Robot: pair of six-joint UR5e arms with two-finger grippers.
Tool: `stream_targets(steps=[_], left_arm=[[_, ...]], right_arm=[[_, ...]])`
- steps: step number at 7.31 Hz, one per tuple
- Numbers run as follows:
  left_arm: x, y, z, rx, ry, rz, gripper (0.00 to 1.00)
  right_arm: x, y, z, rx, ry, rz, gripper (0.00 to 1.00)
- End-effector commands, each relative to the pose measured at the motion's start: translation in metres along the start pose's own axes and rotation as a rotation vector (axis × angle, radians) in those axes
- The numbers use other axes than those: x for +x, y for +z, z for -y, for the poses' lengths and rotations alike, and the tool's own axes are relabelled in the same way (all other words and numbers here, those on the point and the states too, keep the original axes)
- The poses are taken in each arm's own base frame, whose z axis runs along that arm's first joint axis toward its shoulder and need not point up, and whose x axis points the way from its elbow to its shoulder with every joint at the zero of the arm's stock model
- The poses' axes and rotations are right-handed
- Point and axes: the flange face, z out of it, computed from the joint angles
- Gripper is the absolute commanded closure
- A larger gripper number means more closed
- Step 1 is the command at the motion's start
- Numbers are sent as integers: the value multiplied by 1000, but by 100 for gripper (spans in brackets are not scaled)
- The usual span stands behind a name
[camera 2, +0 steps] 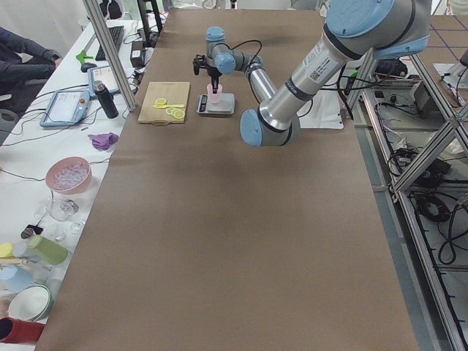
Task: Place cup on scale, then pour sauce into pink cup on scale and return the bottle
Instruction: 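Lower the pink cup onto the scale and open the left gripper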
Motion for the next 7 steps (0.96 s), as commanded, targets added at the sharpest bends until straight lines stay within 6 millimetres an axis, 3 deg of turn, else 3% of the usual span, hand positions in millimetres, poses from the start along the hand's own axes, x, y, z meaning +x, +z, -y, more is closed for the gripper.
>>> stream_targets(steps=[1,7], left_arm=[[2,-1,-8,-8,4,-3,100],[2,4,-15,-16,14,-6,100]], right_arm=[[1,1,0,-2,2,0,0],[2,2,-2,-4,4,0,0]])
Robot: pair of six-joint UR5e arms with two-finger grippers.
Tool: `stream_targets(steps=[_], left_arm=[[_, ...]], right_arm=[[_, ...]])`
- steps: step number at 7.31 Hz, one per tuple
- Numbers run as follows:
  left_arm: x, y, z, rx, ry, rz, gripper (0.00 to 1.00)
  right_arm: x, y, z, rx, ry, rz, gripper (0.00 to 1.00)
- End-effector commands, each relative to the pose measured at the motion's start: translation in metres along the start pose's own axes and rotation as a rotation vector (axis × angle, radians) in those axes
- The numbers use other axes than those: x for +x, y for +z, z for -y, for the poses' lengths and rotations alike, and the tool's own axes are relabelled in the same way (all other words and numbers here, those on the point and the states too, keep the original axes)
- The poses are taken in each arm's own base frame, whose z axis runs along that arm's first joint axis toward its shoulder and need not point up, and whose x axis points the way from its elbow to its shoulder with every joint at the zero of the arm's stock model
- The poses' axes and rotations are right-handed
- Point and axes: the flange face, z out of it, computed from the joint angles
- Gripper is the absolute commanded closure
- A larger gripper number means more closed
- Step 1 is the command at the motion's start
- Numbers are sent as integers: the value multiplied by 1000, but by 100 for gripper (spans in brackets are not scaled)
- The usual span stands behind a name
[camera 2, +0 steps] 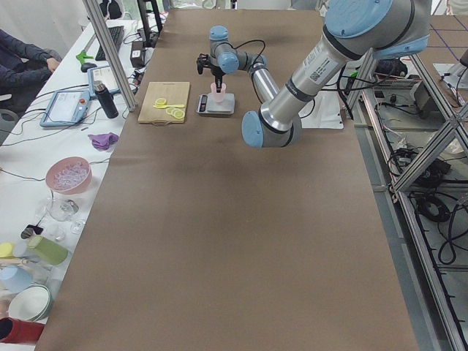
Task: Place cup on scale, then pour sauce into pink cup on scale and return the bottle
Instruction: 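Lower the pink cup onto the scale and open the left gripper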
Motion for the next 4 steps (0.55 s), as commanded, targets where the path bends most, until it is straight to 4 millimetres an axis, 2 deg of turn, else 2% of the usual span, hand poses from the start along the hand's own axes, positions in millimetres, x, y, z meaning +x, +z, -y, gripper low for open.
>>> stream_targets(steps=[1,2,3,4], left_arm=[[2,-1,-1,1,7,-8,100],[0,0,-1,0,9,-5,80],[1,0,-1,1,14,-7,50],[1,0,-1,1,16,-7,46]], right_arm=[[0,0,0,0,0,0,0],[0,0,0,0,0,0,0],[0,0,0,0,0,0,0],[0,0,0,0,0,2,0]])
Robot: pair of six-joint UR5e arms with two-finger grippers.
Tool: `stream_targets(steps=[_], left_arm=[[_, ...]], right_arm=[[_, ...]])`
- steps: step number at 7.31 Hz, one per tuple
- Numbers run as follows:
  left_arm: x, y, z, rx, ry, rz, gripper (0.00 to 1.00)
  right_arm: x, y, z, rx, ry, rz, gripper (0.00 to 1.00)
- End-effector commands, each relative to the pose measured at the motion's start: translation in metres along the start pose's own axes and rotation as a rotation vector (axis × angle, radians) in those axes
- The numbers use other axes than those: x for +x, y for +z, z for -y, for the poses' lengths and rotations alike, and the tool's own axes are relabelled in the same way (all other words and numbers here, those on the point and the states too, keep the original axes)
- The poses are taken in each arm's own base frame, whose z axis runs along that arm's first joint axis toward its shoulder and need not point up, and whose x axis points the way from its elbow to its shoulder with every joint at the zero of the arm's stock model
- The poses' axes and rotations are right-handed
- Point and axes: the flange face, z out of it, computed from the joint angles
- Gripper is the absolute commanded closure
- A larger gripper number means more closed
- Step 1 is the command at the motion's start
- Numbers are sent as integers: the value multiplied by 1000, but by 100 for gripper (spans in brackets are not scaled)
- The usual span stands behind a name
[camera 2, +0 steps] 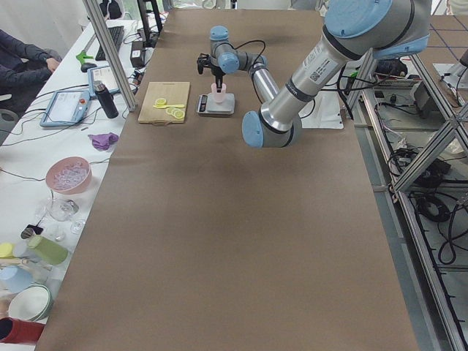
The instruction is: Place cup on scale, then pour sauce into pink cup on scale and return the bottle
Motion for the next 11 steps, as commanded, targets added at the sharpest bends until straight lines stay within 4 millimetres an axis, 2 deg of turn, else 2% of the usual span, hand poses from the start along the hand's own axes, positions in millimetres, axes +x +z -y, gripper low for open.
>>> stream_targets(steps=[1,2,3,4,6,7,8,10,11], left_arm=[[1,-1,0,0,4,-2,42],[3,-6,-2,4,12,-12,2],[5,-17,-7,-3,31,-29,1],[3,-29,-3,-24,32,-48,1],[-32,-57,2,-33,78,-15,1],[-55,-86,15,-23,126,40,1],[-90,-108,27,-14,175,91,1],[-207,-142,66,24,305,149,1],[-275,-156,95,-1,372,169,1]], right_arm=[[0,0,0,0,0,1,0],[0,0,0,0,0,1,0],[0,0,0,0,0,1,0],[-1,-1,0,4,-9,1,0],[-7,-5,4,77,-89,0,0],[-9,-5,-1,120,-126,7,0],[-13,-5,-1,128,-140,19,0],[-40,-11,13,186,-242,76,0],[-44,-9,9,197,-260,106,0]])
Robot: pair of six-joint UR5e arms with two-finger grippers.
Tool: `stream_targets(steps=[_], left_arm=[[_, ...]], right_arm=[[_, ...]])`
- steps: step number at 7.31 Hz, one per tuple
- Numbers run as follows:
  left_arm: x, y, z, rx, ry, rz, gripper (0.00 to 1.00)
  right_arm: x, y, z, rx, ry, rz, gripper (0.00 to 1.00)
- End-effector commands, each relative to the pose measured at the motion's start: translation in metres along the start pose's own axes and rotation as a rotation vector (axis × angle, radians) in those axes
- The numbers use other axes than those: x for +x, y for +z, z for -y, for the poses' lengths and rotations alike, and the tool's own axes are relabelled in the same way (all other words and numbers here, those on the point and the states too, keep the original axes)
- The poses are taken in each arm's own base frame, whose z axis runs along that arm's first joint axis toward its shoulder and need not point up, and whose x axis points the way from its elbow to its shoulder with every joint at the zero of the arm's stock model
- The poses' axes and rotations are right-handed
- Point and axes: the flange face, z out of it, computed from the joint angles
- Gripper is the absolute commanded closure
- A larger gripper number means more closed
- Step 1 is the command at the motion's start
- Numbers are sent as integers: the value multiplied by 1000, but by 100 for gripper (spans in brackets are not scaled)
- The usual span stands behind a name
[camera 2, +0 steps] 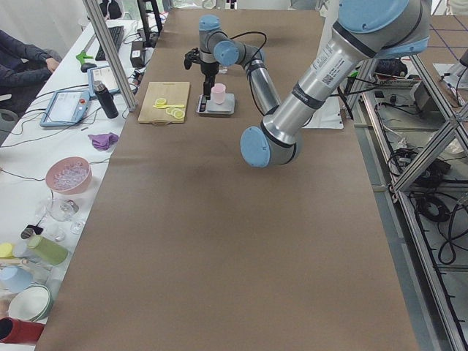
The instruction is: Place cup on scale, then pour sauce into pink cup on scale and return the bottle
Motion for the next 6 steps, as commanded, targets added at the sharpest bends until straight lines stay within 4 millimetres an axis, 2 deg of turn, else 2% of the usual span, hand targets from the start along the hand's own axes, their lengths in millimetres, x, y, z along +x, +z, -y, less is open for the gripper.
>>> stream_targets(steps=[1,2,3,4,5,6], left_arm=[[-167,-15,5,-33,132,42,1],[-248,-19,4,-60,150,41,1],[-315,-20,-9,-82,167,43,1],[-387,-1,-34,-141,146,69,1],[-469,9,-46,-173,18,79,1],[-516,7,-72,-166,60,71,1]], right_arm=[[-14,3,2,25,-23,54,0],[-22,7,6,35,-22,61,1],[-33,10,9,56,-48,73,0],[-50,19,12,62,-31,99,1],[-71,27,17,88,-10,125,1],[-82,29,18,99,-3,143,1]])
